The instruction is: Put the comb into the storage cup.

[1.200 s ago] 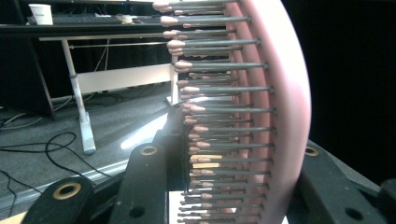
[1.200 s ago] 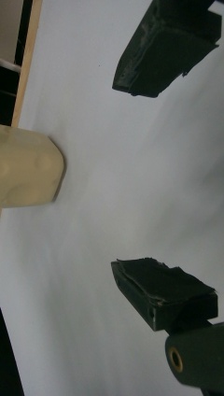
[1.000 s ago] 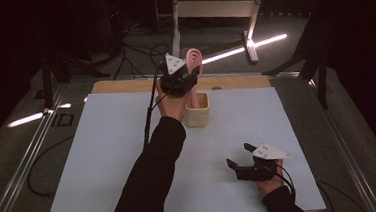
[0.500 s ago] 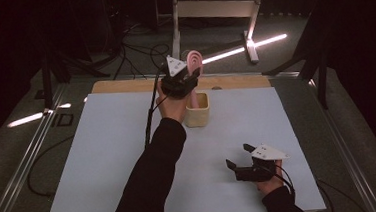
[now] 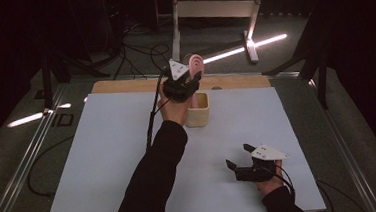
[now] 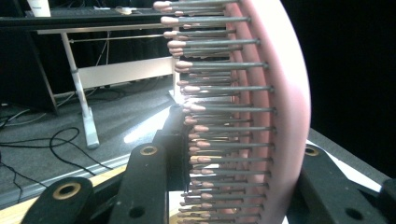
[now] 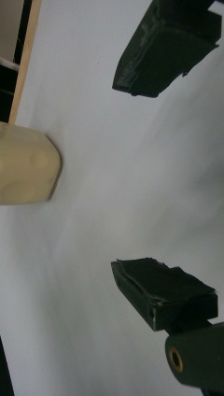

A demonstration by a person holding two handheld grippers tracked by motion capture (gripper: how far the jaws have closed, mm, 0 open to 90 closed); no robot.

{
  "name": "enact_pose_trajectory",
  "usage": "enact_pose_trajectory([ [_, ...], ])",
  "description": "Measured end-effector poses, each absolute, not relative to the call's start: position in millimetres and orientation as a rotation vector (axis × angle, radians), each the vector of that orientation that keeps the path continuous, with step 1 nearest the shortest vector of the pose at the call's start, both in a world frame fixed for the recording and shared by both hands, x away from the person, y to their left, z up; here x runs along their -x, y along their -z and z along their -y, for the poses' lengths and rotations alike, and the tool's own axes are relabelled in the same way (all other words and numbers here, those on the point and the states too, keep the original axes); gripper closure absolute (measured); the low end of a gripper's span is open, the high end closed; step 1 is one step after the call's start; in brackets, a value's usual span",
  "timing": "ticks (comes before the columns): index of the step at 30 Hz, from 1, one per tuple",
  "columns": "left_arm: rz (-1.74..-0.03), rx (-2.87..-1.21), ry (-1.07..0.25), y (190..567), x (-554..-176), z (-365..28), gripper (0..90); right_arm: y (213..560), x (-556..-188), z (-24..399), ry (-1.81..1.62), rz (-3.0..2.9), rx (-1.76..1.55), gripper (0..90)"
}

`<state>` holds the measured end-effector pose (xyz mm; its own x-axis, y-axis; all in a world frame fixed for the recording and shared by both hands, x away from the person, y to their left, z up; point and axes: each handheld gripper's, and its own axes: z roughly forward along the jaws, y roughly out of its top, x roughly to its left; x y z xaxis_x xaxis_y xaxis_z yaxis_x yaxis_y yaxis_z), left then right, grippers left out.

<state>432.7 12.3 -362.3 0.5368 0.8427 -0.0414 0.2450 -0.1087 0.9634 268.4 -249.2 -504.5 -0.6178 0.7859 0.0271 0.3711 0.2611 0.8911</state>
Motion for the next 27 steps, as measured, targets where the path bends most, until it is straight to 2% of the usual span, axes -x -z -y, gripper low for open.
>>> enact_pose_trajectory([
  [27, -0.954, -1.683, -0.66, 382.7, -432.2, -13.2, 63.9, 505.6, -268.8, 248.9, -1.304, -2.121, -1.043, 11.4],
])
